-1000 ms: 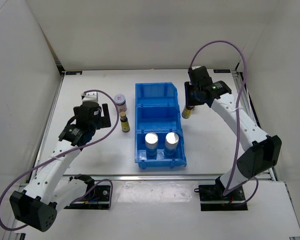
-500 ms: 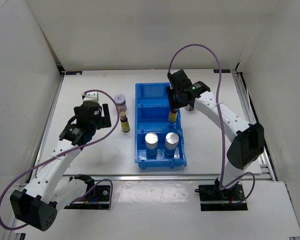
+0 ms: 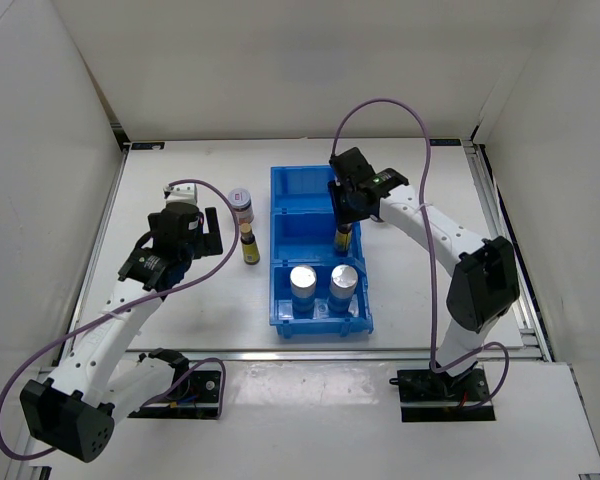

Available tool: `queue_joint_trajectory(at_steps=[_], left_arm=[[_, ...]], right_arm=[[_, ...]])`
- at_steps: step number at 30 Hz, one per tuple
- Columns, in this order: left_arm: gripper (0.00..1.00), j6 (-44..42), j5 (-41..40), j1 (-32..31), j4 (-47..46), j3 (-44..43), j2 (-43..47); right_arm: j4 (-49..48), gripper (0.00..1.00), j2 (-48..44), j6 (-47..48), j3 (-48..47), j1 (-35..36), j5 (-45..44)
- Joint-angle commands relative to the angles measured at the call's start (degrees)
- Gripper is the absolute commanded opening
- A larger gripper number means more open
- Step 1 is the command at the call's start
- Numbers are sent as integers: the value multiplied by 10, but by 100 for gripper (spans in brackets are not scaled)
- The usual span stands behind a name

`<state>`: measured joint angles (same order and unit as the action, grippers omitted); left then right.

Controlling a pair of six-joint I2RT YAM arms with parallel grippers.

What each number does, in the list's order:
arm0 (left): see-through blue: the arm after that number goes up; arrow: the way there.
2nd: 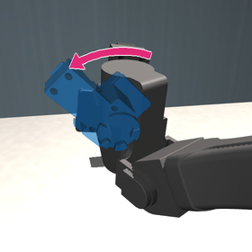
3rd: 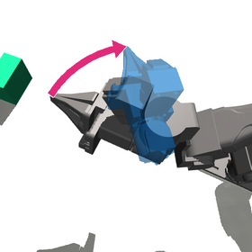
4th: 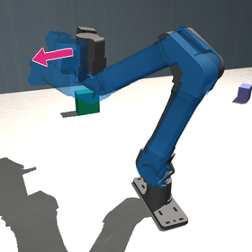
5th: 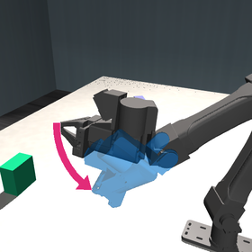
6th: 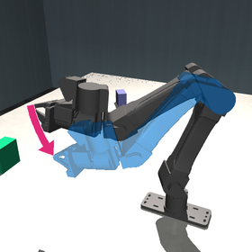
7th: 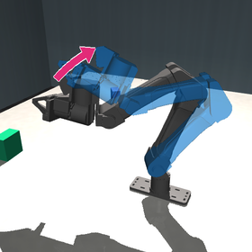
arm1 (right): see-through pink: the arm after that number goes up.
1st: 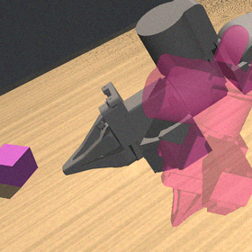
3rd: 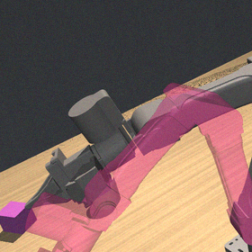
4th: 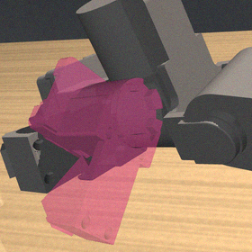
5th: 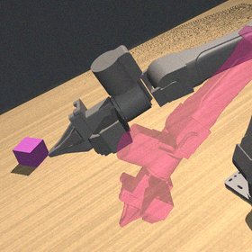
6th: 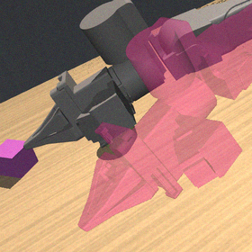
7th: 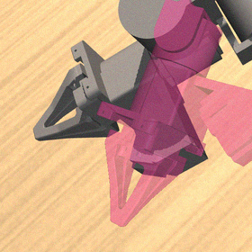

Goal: Organize the condiment bottles

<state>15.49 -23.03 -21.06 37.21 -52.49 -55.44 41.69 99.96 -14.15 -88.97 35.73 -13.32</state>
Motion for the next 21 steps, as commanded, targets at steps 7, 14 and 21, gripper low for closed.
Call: queue_joint_trajectory(at_steps=[7, 14, 21], left_arm=[[100, -2, 16, 4, -11, -7, 3], [100, -2, 22, 4, -11, -7, 3], [100, 4, 28, 4, -11, -7, 20]], right_arm=[[-8, 53, -16, -13, -21, 3, -24], [19, 91, -65, -18, -43, 3, -42], [37, 96, -168, -13, -32, 3, -15]])
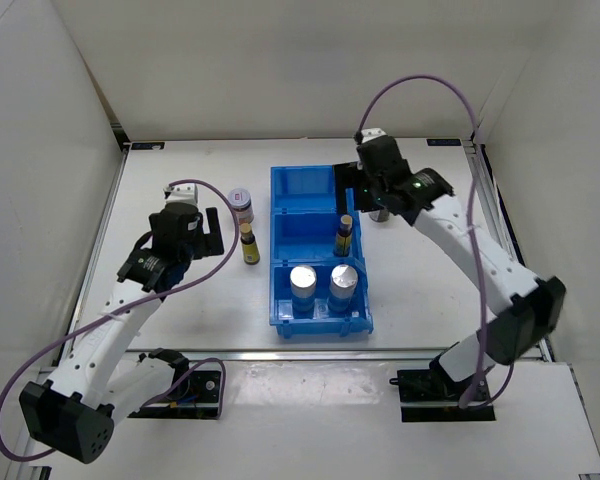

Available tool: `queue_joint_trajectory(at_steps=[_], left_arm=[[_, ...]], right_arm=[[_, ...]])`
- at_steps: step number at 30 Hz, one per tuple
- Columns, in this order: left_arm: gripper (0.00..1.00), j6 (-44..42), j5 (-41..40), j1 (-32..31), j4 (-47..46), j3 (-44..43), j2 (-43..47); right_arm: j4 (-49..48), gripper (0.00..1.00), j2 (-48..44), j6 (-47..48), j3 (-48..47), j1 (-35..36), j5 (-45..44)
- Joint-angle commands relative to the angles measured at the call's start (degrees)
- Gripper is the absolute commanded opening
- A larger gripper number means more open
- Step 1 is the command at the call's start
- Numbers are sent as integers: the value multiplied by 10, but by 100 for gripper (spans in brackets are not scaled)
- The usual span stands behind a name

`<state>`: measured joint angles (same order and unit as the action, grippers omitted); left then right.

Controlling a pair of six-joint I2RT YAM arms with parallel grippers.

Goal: Organize the condiment bottles

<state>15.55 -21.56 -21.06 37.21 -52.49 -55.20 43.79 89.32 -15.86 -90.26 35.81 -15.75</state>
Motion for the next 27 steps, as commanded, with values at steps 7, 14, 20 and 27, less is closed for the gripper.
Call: queue_joint_trajectory(at_steps=[7, 14, 20, 27], left_arm=[[100, 69, 86, -2, -57, -26, -3], [100, 69, 66, -36, -71, -89, -139], [100, 69, 68, -42, -107, -103, -217], [87, 64, 73, -42, -126, -116, -270]], right_arm=[[16, 99, -179, 9, 79, 2, -8], [52, 99, -229, 3, 118, 2, -8], [71, 99, -253, -2, 139, 2, -2], [89, 99, -272, -2, 155, 2, -2]])
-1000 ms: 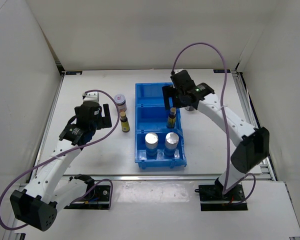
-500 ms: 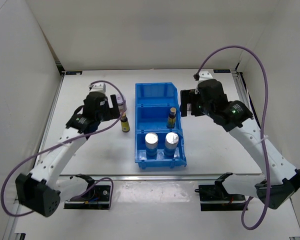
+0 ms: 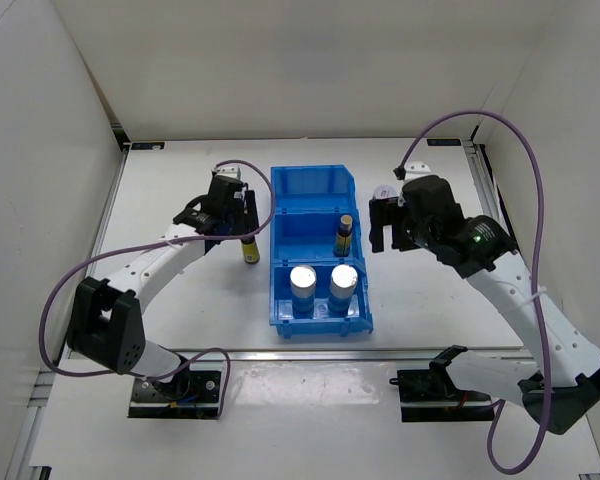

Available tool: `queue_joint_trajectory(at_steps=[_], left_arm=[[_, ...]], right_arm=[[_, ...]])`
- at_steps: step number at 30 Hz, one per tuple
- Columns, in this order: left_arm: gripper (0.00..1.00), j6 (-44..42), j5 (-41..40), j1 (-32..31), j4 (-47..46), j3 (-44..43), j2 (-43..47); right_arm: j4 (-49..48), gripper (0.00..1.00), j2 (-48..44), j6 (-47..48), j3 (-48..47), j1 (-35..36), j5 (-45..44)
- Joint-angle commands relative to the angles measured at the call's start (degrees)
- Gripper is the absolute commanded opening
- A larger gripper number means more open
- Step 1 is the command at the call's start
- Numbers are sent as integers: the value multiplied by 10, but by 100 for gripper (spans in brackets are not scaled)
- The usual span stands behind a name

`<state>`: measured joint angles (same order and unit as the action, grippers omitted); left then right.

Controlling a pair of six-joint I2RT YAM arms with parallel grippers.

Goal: Organize the condiment bottles

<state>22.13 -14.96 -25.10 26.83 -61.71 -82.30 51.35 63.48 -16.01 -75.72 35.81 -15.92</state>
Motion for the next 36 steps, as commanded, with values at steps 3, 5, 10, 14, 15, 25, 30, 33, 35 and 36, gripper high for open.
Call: queue_joint_trajectory(at_steps=[3, 5, 10, 14, 15, 25, 30, 33, 35, 36], left_arm=[[79, -2, 7, -1, -28, -29, -5], [71, -2, 13, -6, -28, -34, -10], [58, -7, 13, -21, -28, -39, -10], [57, -7, 13, -34, -22, -45, -5], [55, -7, 13, -34, -17, -45, -5], [61, -2, -4, -40, 6, -45, -10], [58, 4, -9, -45, 6, -45, -10], [57, 4, -16, -50, 12, -45, -10], [55, 4, -21, -50, 17, -45, -10], [53, 4, -21, -50, 17, -39, -15]], right_arm=[[18, 99, -20, -1, 15, 2, -7], [18, 99, -20, -1, 21, 2, -19], [23, 99, -25, -1, 27, 2, -19], [23, 99, -31, -1, 38, 2, -19], [23, 99, -31, -1, 38, 2, -24], [29, 99, -53, -1, 56, 2, -30], [34, 99, -53, -1, 61, 2, -30], [34, 99, -58, -1, 67, 2, -30], [34, 99, -58, -6, 73, 2, -30], [34, 99, -58, -6, 73, 2, -30]])
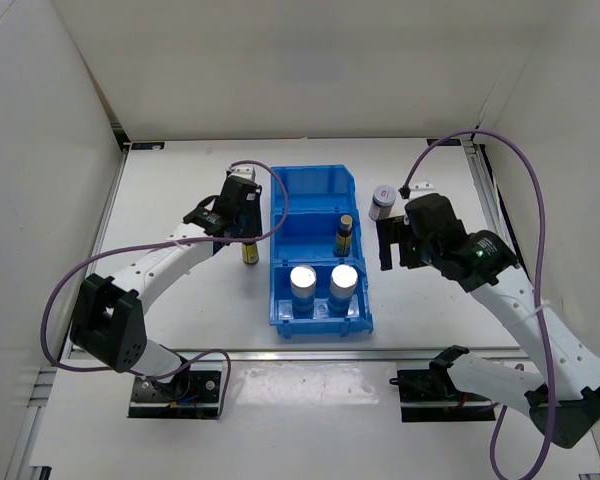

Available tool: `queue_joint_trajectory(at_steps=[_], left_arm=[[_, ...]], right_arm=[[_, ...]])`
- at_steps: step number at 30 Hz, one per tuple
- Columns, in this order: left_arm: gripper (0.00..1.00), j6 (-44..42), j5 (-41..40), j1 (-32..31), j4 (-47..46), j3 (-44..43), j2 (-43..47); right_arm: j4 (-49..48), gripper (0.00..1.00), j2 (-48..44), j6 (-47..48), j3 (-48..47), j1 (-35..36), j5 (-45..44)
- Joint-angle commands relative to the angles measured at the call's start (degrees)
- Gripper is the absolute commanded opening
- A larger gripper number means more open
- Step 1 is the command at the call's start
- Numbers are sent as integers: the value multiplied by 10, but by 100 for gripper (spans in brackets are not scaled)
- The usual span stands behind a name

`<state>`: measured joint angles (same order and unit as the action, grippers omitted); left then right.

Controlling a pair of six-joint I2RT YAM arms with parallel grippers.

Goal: Organize the condiment bottles

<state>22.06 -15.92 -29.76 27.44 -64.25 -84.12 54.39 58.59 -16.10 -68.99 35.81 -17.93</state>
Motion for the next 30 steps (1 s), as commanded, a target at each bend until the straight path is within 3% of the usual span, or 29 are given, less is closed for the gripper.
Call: queue_joint_trajectory(at_steps=[1, 10, 14, 17, 21, 24, 30], left_arm=[[51, 4, -11, -4, 11, -14, 3], [53, 15, -22, -4, 18, -3, -3], [43, 15, -22, -4, 31, -3, -3], [27, 15, -22, -4, 43, -8, 7], [15, 15, -32, -4, 56, -21, 19], [11, 15, -40, -9, 84, -54, 25], [11, 3, -65, -22, 127, -146, 23]], right_arm=[[4, 99, -15, -5, 11, 2, -10], [9, 99, -20, -5, 17, 2, -10], [9, 99, -25, -5, 22, 2, -10], [14, 99, -30, -16, 33, 2, 4], [19, 99, -54, -45, 53, 2, 35], [12, 99, -73, -58, 79, 2, 61], [1, 99, -79, -64, 95, 2, 67]])
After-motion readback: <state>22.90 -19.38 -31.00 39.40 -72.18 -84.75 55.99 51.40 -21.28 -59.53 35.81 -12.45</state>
